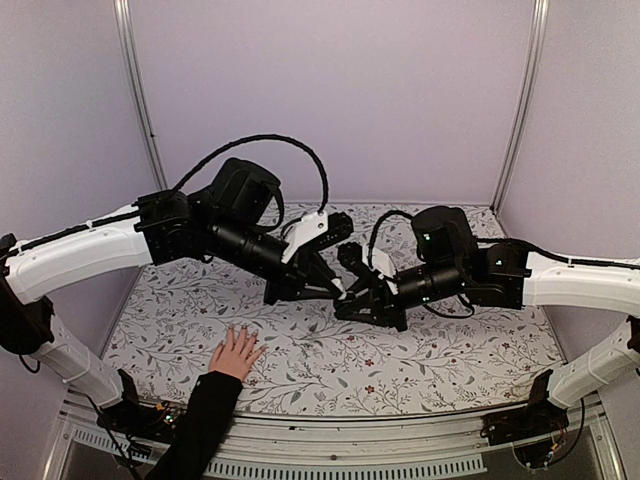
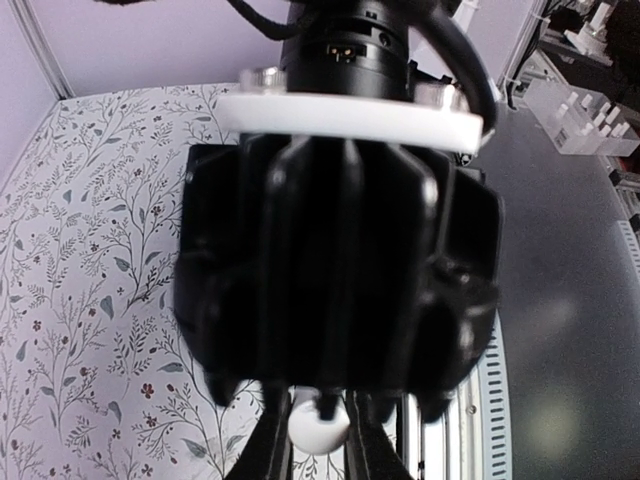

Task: Paint the nails
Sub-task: Remove the nail polish.

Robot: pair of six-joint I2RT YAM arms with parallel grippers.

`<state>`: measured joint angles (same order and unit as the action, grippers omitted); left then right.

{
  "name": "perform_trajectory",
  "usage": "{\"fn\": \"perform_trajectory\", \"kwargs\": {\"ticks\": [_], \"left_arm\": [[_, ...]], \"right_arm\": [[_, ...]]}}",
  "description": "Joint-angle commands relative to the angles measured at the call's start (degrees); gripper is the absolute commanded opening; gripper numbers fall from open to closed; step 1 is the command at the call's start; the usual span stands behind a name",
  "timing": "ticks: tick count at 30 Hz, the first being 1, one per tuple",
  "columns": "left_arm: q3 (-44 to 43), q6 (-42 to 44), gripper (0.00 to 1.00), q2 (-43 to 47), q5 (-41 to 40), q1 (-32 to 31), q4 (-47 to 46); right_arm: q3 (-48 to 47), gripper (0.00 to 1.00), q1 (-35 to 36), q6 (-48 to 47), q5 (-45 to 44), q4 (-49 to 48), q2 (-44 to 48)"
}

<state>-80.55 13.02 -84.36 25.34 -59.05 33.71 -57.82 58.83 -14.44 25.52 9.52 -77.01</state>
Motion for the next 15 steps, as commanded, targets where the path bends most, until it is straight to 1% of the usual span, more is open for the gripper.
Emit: {"fn": "perform_trajectory", "kwargs": {"ticks": [1,6,15], "left_arm": [[-0.22,-1.1,0.0,1.2,0.22,0.93,-1.3],[0.06,-1.69,0.0,1.57,0.14,1.32,-1.93],[0.19,-1.6,0.0,1.89,-0.09,1.39,-2.05]], "right_arm": [[-1.17,0.0,0.32,-0.59,-1.85,-0.55,0.02],[-0.94,0.0,0.33,-0.51,-3.44,-0.76,0.28],[-0.64,0.0,0.32,-0.42,-3.36,-0.86,0.46]]}}
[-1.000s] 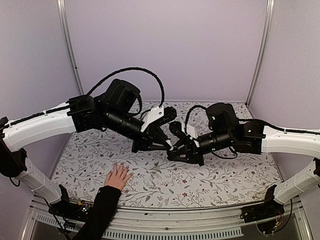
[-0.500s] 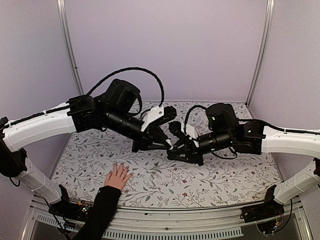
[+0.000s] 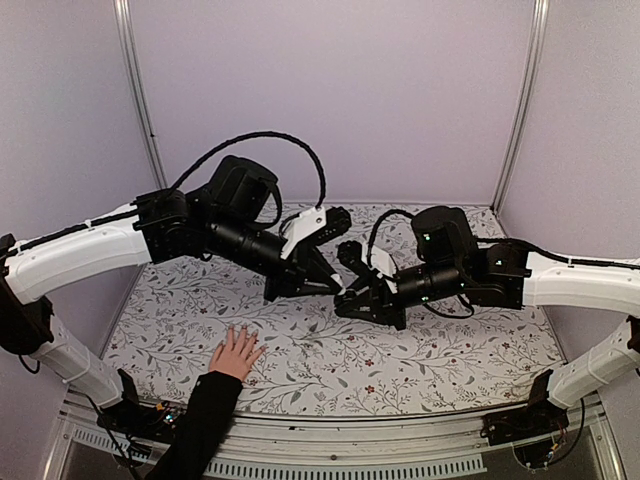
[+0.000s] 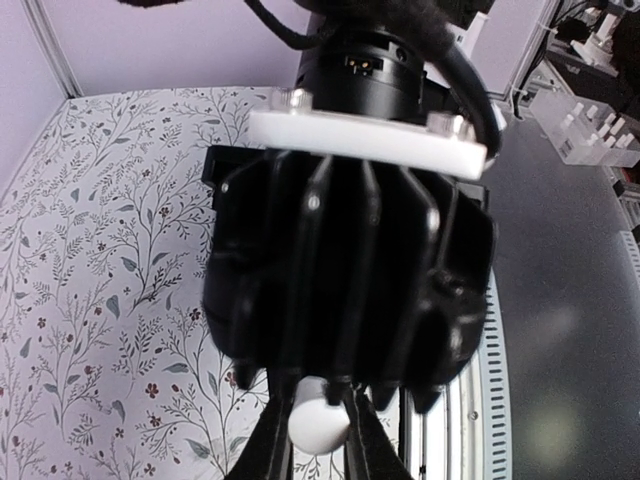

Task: Paint the nails
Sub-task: Remove the nail polish.

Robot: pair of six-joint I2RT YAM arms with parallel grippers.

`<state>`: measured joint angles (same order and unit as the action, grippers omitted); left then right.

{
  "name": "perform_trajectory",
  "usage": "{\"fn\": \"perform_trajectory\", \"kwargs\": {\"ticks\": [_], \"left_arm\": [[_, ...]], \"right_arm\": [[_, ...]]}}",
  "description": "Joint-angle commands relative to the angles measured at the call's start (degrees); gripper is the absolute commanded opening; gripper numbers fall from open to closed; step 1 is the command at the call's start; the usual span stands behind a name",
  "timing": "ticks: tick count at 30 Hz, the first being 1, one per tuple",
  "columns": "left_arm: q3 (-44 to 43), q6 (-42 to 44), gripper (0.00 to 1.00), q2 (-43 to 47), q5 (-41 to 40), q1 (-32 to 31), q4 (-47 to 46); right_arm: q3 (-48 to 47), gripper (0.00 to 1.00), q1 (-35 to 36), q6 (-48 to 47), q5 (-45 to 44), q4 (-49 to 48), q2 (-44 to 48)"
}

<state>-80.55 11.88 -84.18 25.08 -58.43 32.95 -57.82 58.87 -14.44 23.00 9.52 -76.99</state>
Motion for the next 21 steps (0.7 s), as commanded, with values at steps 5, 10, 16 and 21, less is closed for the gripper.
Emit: {"fn": "perform_trajectory", "kwargs": {"ticks": [5,10,16,21], "left_arm": [[0.21,-0.47,0.0,2.05,-0.2,0.87,-1.09],[0.22,-0.45,0.0,2.29,-0.67,0.86,-0.97],[0.13,-0.3,0.0,2.66,-1.1,0.92,-0.79],[0.52,-0.38,0.0,3.06,-1.22,0.93,-0.69]], "right_arm": [[-0.71,0.0,0.28,-0.46,-1.03,-0.86,0.13],[-0.71,0.0,0.28,-0.48,-1.12,-0.75,0.0],[-0.69,0.0,0.28,-0.36,-1.21,-0.69,-0.08],[-0.73,0.0,0.28,-0.33,-1.21,-0.67,0.02]]}}
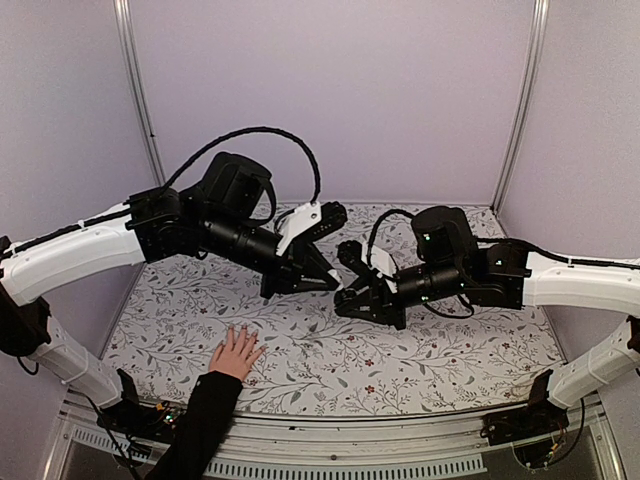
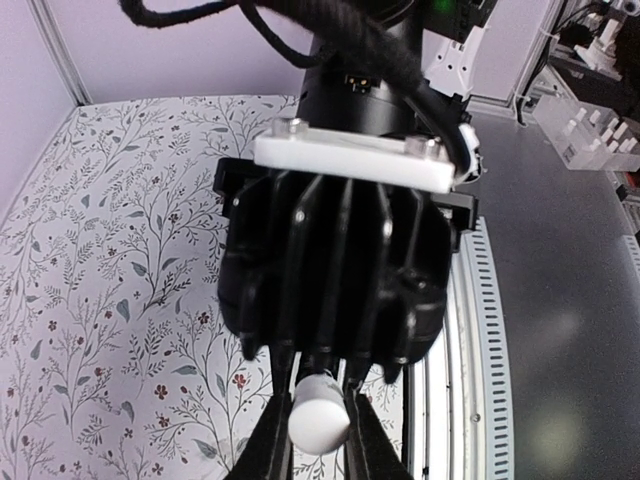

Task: Paint the nails
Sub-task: Remove the nail polish.

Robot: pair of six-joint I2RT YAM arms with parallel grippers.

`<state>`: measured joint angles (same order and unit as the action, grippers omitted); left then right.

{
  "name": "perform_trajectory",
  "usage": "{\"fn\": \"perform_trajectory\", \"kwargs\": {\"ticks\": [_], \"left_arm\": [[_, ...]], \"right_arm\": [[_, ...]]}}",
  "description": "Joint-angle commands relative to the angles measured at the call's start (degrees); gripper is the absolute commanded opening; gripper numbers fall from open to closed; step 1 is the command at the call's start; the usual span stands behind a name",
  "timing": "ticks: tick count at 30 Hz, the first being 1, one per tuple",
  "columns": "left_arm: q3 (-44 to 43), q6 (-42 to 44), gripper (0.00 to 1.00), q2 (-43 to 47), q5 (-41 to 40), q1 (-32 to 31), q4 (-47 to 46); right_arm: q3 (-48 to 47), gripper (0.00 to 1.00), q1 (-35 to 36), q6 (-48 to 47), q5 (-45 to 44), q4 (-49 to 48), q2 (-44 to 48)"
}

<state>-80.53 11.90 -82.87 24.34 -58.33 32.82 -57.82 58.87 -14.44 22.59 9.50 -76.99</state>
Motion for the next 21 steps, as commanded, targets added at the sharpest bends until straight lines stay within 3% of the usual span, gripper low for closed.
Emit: {"fn": "perform_trajectory", "kwargs": {"ticks": [1,21], "left_arm": [[0.49,-0.4,0.0,1.82,-0.59,0.79,-0.49],[0.53,-0.53,0.0,1.48,0.51,0.76,-0.6]], "right_arm": [[-0.71,0.0,0.28,-0.36,-0.77,-0.64,0.0],[-1.06,0.0,0.37,-0.5,0.0,-0.44,0.35]]}}
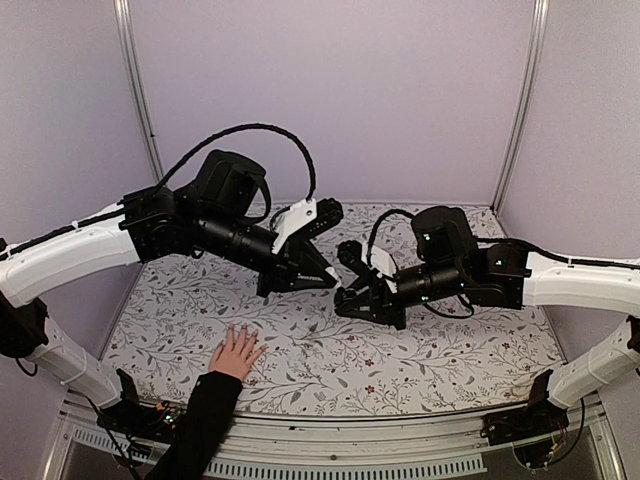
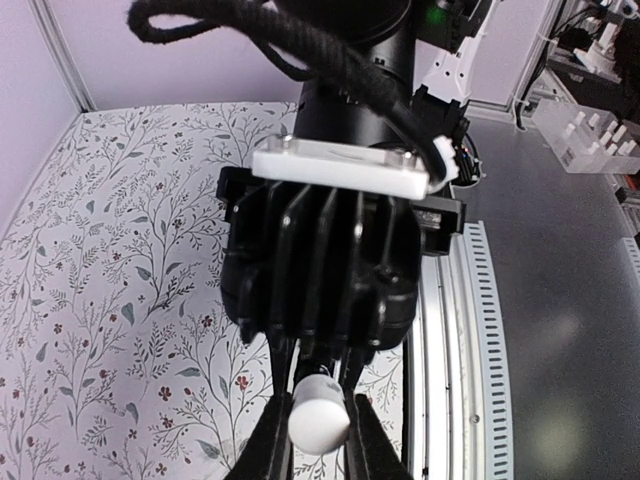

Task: Paint the nails
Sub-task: Remove the nail polish.

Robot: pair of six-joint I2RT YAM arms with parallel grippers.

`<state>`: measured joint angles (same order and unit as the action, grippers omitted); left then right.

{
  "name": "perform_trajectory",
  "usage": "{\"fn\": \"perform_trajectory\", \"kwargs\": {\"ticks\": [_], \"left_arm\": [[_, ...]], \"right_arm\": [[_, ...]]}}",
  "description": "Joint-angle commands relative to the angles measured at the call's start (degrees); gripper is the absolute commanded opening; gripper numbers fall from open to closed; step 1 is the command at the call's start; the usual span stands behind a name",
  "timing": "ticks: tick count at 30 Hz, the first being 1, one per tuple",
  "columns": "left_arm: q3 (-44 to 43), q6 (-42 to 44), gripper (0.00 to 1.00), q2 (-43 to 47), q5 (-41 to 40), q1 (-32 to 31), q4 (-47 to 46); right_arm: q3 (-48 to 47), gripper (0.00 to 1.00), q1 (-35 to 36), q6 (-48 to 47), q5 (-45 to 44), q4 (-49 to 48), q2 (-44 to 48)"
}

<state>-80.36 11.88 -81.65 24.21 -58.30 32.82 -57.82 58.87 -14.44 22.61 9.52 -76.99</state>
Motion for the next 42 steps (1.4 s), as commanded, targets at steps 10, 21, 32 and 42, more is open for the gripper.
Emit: {"fn": "perform_trajectory", "kwargs": {"ticks": [10,21,32,42], "left_arm": [[0.31,-1.07,0.0,-0.52,-0.47,1.52,-0.3],[0.21,-1.16,0.0,-0.73,0.49,2.18,0.4],[0.2,-1.34,0.0,-0.77,4.79,2.1,-0.47],[0.55,-1.33,0.0,-0.32,2.81,2.34,-0.39]], "right_arm": [[-0.99,0.0,0.71,-1.0,1.18,-0.35,0.43],[-0.69,0.0,0.72,-0.96,-0.18,-0.73,0.81],[-1.15,0.0,0.72,-0.68,-0.72,-0.51,0.22],[-1.06,0.0,0.73,-0.81,-0.44,-0.52,0.4]]}}
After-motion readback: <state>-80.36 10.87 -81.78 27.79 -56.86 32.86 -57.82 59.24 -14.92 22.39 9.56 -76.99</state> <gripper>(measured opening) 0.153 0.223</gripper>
